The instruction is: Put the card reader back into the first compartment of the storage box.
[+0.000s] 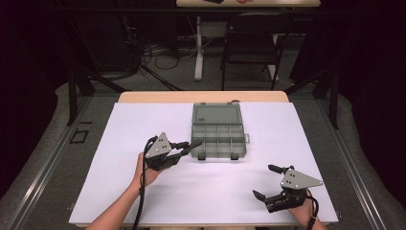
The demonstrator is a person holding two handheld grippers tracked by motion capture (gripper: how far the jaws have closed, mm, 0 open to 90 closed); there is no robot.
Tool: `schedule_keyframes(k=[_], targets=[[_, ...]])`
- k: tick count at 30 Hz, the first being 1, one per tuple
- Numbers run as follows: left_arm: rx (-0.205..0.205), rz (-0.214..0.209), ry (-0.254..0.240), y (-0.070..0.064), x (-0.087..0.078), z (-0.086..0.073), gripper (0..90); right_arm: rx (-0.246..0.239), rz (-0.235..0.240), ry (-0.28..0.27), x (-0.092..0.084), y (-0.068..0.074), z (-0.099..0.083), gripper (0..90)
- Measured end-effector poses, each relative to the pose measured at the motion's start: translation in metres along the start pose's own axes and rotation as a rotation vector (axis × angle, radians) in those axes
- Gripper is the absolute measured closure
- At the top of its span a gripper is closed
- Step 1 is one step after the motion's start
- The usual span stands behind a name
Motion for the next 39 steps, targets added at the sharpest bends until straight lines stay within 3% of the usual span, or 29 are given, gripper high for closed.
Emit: schedule_keyframes(k=[39], targets=[[-0.082,0.065,-0.023,0.036,0.012,0.009,74.3,0.003,0.0,0.0,0.0,-0.001,0.0,0.5]])
Point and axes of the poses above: each handheld gripper's, and its own axes: x roughly forward along the jaws, z roughly out of its top, y roughly to its left, the point moved 4 cm from there along x, roughly forward along the jaws, and after that the axes turned 8 degrees about y, right-handed, at the moved point
